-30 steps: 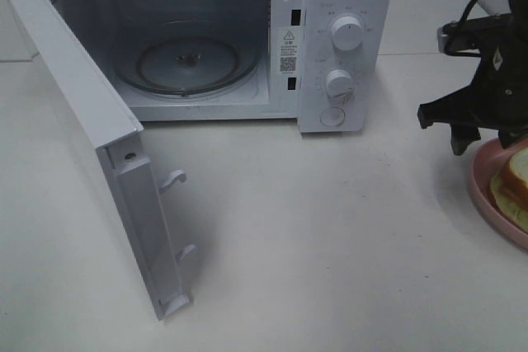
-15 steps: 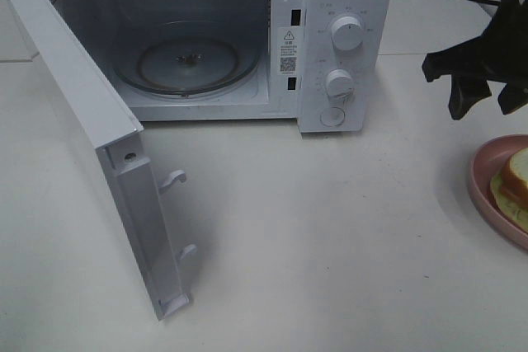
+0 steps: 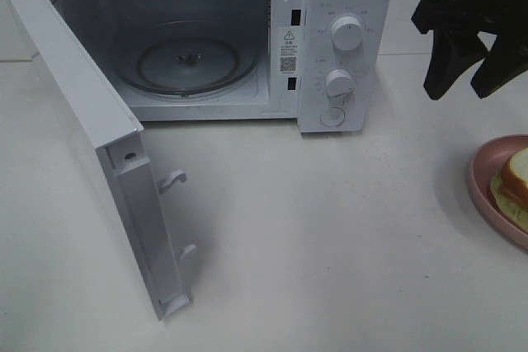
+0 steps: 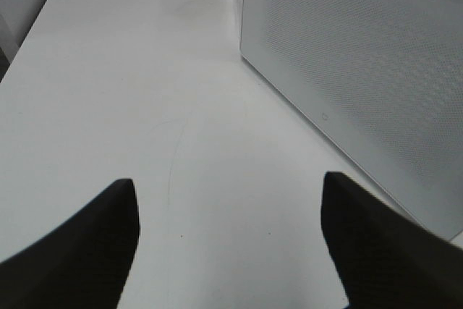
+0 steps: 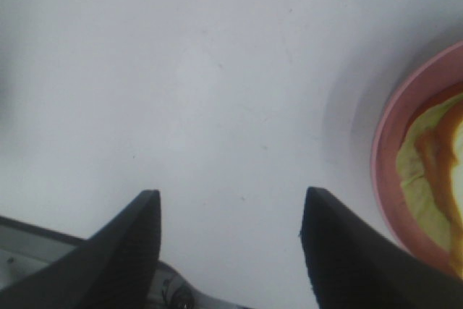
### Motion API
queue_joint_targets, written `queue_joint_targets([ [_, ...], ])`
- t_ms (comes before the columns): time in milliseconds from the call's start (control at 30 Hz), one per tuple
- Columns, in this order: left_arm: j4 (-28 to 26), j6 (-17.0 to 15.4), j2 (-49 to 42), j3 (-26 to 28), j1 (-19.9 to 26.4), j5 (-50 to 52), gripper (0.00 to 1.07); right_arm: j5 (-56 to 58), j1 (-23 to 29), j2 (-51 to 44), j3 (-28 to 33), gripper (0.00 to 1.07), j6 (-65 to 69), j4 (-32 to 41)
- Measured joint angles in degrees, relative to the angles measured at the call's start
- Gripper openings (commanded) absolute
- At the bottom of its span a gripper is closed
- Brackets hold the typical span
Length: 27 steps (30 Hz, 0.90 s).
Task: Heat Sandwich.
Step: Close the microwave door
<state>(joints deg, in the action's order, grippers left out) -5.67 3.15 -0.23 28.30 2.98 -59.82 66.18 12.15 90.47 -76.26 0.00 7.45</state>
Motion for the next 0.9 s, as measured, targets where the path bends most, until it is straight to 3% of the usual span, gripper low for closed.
queue_joint_targets([
  [467, 0.0, 0.0, 0.0, 0.0, 0.0, 0.0, 0.66, 3.3, 0.0, -6.1, 1.3, 0.58, -1.4, 1.7],
  [900, 0.0, 0.0, 0.0, 0.0, 0.0, 0.0, 0.66, 3.5, 0.0, -19.0, 16.2, 0.58, -1.5, 2.1],
])
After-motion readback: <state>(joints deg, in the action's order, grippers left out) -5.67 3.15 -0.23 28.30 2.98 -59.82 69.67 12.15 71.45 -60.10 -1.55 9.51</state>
